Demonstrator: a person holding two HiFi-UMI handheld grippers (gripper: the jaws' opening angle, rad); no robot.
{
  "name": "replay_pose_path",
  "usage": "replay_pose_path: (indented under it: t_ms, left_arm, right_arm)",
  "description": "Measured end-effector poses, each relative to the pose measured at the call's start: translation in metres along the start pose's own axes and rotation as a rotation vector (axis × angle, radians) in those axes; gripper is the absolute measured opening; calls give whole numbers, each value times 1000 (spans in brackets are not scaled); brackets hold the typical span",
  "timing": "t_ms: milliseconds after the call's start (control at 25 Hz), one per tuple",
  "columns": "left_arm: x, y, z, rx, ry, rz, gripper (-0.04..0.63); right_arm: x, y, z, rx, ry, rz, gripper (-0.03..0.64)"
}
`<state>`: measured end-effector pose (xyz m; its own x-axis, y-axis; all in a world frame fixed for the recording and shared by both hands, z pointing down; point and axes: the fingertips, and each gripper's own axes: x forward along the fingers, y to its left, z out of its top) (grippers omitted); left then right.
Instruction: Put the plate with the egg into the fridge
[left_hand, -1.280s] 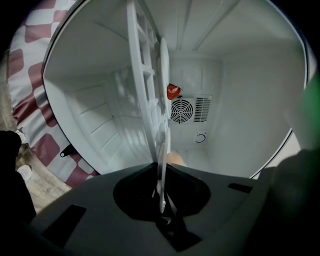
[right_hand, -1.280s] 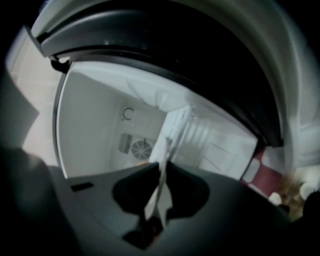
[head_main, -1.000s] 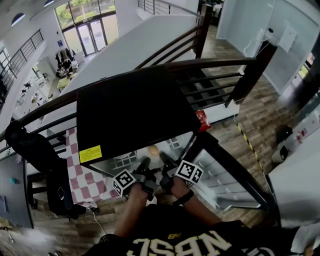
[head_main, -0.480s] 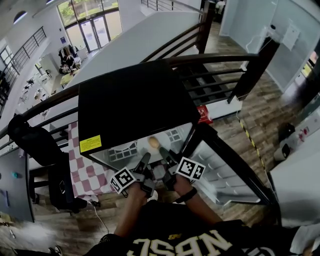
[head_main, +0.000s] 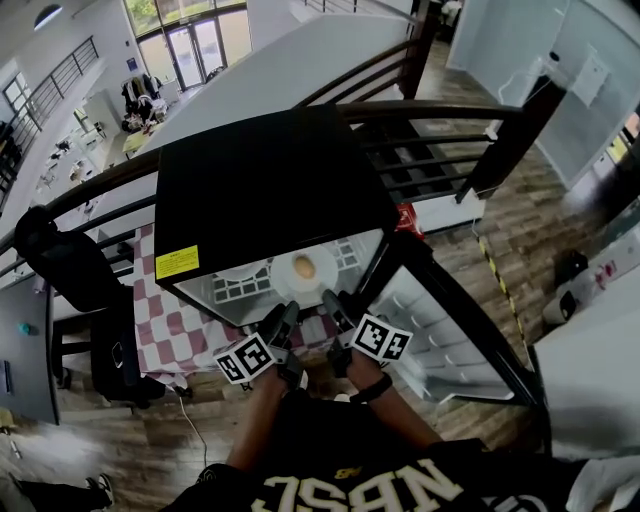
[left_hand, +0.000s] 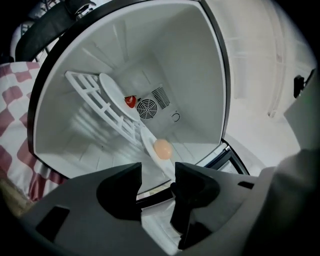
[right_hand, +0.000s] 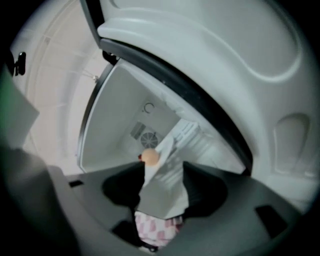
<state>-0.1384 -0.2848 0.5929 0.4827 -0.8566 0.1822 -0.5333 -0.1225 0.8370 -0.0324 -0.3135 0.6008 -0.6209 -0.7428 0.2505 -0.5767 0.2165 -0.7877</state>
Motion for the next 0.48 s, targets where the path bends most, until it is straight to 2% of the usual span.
replay_pose_path:
  t_ms: [200, 320, 400, 480]
  left_arm:
    - [-7, -4, 1, 177, -24, 30, 212]
    - [-12, -6, 5, 356, -37, 87, 212]
    - [-16, -6, 8, 482, -41, 126, 212]
    - [-17, -7, 10, 571, -40, 144, 212]
  right_arm:
    - [-10, 8, 7, -237, -33, -30, 230]
    - [-12, 17, 9, -394, -38, -43, 230]
    - [-12, 22, 6, -462, -32, -40, 229]
    - [-13, 25, 2, -509, -23, -35, 229]
